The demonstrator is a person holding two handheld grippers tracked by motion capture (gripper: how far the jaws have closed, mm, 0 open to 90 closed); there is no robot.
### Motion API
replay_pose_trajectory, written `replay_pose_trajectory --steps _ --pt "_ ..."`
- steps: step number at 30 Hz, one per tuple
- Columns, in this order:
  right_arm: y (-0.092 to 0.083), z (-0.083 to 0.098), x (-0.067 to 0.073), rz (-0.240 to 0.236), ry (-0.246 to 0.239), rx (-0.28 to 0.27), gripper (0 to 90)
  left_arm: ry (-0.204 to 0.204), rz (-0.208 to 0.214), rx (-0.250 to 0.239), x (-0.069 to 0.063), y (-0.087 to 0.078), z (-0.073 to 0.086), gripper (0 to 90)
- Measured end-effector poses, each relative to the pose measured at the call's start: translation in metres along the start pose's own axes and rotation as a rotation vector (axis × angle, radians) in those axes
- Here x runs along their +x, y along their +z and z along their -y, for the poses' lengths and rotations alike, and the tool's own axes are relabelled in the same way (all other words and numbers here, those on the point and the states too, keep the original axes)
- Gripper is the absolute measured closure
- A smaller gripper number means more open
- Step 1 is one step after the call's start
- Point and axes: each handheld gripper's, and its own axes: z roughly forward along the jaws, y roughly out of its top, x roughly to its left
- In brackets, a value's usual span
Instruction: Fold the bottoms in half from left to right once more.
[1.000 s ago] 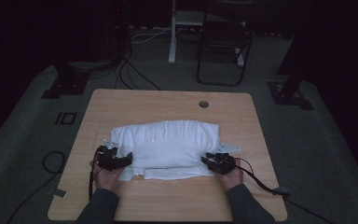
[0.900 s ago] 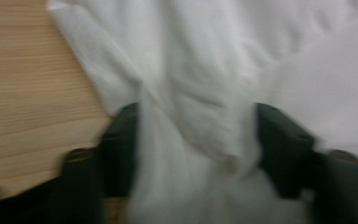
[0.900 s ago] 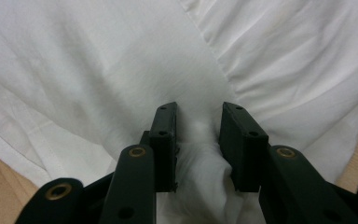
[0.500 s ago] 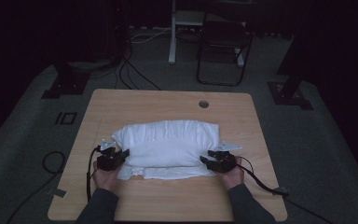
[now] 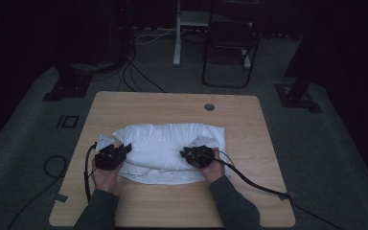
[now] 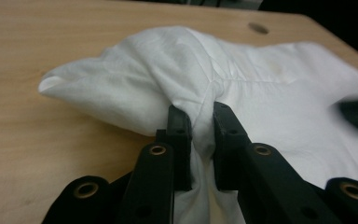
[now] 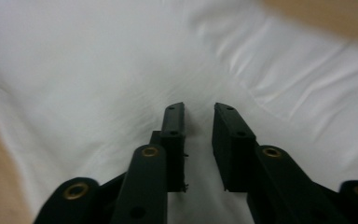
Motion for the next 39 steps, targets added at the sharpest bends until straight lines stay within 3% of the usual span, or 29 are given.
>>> replay_pose_trajectory --steps 1,2,4,6,13,15,17,18,20,22,24,27,32,37,39 --pt "0.01 0.005 0.002 0.0 -0.004 0.03 77.4 0.005 0.012 -0.015 -0.003 -0.002 -0.003 80.1" --pt "0.017 0.009 0.005 0.006 -0.005 0.016 78.7 0.014 0.01 -0.025 -0.005 -0.003 -0.006 80.2" --pt "0.017 0.009 0.007 0.01 0.003 0.008 78.9 0.022 0.017 -0.04 -0.008 -0.005 -0.009 80.4" --pt "0.02 0.006 0.01 -0.002 0.013 0.02 79.7 0.044 0.036 -0.074 -0.017 -0.009 -0.024 80.6" --pt "0.024 0.008 0.014 -0.016 0.068 -0.009 80.2 0.109 0.069 -0.096 -0.041 0.0 -0.046 80.7" --pt "0.021 0.006 0.01 -0.038 0.068 0.01 74.9 0.126 0.076 -0.099 -0.046 0.002 -0.049 80.7" --pt "0.012 0.002 0.007 -0.056 0.058 0.016 59.4 0.135 0.077 -0.101 -0.049 0.004 -0.05 80.7" --pt "0.005 0.001 0.006 -0.055 0.043 0.008 56.5 0.135 0.08 -0.099 -0.049 0.004 -0.05 80.7" --pt "-0.011 -0.001 0.0 -0.014 0.03 -0.035 55.3 0.131 0.08 -0.1 -0.048 0.004 -0.049 80.7" --pt "-0.026 0.0 -0.012 0.048 0.063 -0.061 55.1 0.129 0.079 -0.102 -0.048 0.003 -0.05 80.7" --pt "-0.032 0.005 -0.025 0.085 0.081 -0.027 55.0 0.131 0.079 -0.101 -0.048 0.003 -0.05 80.7" --pt "-0.023 0.02 -0.033 0.068 0.111 0.039 55.5 0.135 0.082 -0.106 -0.05 0.003 -0.053 80.7" --pt "-0.005 0.023 -0.018 0.062 0.123 0.043 60.7 0.158 0.1 -0.12 -0.062 0.007 -0.062 80.8" --pt "0.008 0.017 0.009 -0.009 0.116 0.02 60.4 0.196 0.134 -0.121 -0.079 0.014 -0.066 80.7" --pt "0.008 0.015 0.011 -0.074 0.117 0.008 56.8 0.221 0.146 -0.108 -0.086 0.019 -0.063 80.7"
